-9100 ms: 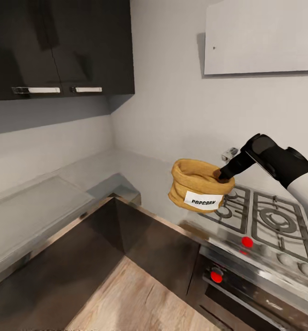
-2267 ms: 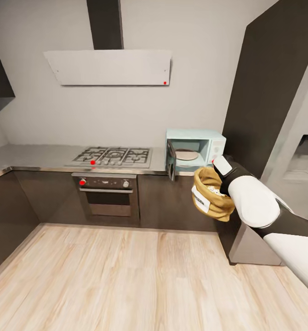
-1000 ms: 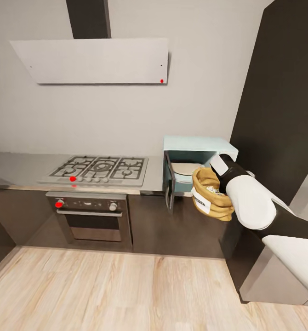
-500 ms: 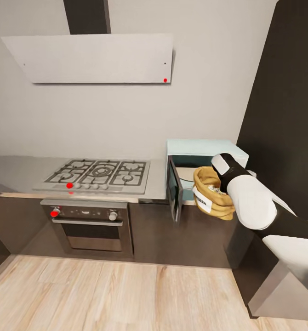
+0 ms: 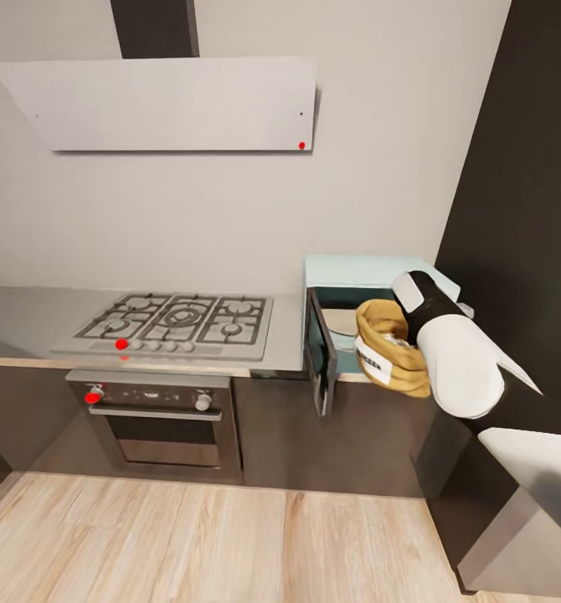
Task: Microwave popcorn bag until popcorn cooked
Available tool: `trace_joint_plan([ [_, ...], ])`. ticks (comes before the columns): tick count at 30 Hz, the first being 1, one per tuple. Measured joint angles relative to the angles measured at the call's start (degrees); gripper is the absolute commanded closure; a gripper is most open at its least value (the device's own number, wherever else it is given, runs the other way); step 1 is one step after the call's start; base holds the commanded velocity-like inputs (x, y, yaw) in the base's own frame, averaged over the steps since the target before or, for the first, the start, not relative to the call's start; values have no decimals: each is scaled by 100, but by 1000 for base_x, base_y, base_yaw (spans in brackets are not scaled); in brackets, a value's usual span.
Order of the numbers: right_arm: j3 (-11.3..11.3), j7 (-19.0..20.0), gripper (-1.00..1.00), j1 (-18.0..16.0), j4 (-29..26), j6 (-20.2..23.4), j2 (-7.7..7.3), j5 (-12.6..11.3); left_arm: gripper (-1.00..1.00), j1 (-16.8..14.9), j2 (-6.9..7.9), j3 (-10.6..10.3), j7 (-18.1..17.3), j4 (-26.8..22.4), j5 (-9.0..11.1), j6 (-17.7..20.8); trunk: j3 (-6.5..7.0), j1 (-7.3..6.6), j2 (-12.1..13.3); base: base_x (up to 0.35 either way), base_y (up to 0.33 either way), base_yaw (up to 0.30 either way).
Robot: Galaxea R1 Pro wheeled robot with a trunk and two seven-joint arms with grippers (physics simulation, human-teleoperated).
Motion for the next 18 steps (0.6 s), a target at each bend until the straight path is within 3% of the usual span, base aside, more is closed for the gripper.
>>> trace_joint_plan([
  [5, -6, -7, 100, -4, -15, 0, 12, -9, -100, 0, 0, 3, 0, 0, 2, 0, 0, -1, -1, 154, 0, 0],
  [10, -10, -8, 100, -4, -7, 0, 39, -7, -100, 0, 6, 2, 0, 0, 8, 4, 0, -3, -1, 304, 0, 0],
  [18, -2, 24, 100, -4, 35, 0, 39, -8, -100, 0, 4, 3, 0, 0, 8, 9, 0, -2, -1, 134, 0, 0],
])
